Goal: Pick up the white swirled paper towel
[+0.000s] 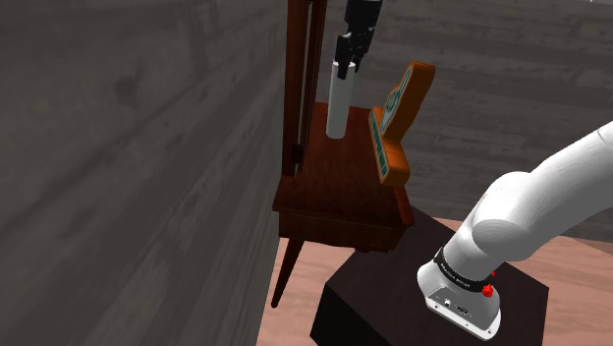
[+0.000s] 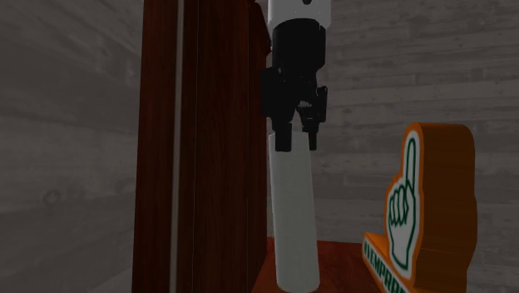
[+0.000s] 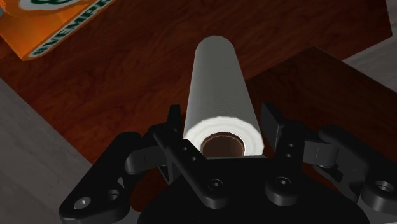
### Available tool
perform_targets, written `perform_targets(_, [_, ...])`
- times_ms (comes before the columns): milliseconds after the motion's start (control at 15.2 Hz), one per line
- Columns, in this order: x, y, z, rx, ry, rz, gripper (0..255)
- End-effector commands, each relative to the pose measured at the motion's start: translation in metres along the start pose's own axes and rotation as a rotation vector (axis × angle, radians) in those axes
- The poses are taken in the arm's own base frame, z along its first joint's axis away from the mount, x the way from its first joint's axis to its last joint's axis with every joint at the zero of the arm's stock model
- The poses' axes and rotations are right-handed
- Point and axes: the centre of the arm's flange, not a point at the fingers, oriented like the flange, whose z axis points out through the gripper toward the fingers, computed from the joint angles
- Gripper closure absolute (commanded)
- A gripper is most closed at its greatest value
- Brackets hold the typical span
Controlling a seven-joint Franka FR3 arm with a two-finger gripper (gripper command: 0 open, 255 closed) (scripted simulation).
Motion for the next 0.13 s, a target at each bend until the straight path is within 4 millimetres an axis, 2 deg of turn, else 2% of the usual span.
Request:
perform_targets(0, [-0.0002,0.0007,-0.0066,0.0,0.0,0.0,255])
perform_targets(66, [-0.0002,0.0007,-0.0066,0.0,0.0,0.0,255])
